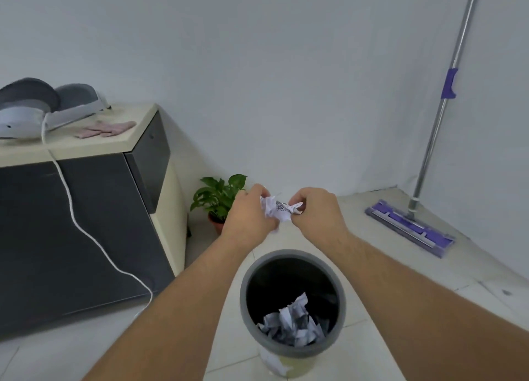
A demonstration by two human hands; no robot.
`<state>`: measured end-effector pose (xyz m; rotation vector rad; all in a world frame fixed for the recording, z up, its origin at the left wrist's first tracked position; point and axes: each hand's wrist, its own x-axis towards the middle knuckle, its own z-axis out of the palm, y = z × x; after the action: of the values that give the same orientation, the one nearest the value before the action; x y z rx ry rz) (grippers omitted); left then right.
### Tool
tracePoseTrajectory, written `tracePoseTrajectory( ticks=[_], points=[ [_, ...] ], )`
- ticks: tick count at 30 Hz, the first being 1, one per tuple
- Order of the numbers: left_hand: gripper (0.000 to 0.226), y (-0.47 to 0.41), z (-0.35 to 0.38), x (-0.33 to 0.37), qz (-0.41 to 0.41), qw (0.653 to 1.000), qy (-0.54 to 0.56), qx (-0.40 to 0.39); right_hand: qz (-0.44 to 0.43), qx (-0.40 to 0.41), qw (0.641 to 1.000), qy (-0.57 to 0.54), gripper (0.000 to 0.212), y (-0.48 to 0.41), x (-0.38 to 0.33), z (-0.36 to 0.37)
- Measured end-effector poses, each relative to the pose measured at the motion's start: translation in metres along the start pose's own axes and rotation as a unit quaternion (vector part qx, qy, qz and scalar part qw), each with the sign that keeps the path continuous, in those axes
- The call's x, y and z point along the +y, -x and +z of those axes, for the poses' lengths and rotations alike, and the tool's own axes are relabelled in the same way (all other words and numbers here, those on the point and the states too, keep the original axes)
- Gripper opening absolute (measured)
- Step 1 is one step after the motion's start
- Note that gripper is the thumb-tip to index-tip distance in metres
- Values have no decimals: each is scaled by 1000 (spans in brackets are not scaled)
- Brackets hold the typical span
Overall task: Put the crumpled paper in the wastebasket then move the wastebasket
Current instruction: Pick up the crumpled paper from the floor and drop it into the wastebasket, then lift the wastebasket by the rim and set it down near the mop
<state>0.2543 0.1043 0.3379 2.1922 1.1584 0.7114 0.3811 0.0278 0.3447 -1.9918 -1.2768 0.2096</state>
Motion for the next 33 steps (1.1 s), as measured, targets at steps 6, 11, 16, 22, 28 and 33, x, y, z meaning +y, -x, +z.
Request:
tracePoseTrajectory(
  ticks=[6,11,16,22,28,33],
  points=[
    [49,6,32,-19,-5,1000,-22,-21,33,-25,999,21,20,11,30,10],
    [60,17,59,-35,-27,998,-29,-42,72,-42,996,17,20,21,53,23],
    [93,23,83,-58,-37,991,-22,-128,101,-124,987,31,53,33,76,38],
    [76,26,81,-91,-85,988,-62,-111,120,-138,982,43,61,34,98,44],
    [71,46,80,-138,-172,978,-82,-80,141,-88,985,48,59,32,132,51],
    [76,71,103,-168,-257,959,-63,-106,267,-116,954,70,66,49,174,59]
  ],
)
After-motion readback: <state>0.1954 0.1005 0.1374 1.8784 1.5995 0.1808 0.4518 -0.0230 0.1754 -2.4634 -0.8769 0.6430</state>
